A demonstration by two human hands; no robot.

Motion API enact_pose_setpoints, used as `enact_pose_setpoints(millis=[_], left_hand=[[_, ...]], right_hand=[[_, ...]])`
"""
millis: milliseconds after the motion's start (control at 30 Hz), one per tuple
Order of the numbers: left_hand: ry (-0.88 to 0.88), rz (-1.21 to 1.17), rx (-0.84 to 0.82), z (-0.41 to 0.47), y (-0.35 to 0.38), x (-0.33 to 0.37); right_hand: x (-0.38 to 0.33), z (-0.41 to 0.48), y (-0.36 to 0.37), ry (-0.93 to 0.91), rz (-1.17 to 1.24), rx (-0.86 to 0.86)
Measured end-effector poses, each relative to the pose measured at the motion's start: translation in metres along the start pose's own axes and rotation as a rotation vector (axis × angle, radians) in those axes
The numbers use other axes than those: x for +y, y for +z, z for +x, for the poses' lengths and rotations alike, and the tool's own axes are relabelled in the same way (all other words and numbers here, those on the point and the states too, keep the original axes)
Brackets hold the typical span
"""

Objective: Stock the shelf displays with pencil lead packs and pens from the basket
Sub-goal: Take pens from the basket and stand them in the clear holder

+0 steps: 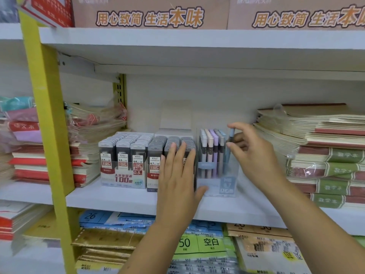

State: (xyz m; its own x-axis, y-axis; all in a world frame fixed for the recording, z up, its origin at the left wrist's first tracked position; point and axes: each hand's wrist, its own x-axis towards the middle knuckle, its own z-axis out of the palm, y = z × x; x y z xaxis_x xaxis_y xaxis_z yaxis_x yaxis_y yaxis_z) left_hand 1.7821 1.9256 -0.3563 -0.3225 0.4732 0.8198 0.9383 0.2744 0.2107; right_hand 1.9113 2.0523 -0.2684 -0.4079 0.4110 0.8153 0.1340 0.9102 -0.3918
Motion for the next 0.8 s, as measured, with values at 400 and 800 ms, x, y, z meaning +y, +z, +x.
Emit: enact_pose_setpoints(millis=[400, 800], left_hand=[[0.054, 0.018, -0.071, -0.002, -0.003, -0.009], [0.012, -0.197, 0.066, -0.110, -0.055, -0.019]], right_hand=[[0.010, -0.009, 0.008, 0.024, -0.242, 0.005], [-0.042, -0.145, 0.021, 0.201, 0.355, 0.245]])
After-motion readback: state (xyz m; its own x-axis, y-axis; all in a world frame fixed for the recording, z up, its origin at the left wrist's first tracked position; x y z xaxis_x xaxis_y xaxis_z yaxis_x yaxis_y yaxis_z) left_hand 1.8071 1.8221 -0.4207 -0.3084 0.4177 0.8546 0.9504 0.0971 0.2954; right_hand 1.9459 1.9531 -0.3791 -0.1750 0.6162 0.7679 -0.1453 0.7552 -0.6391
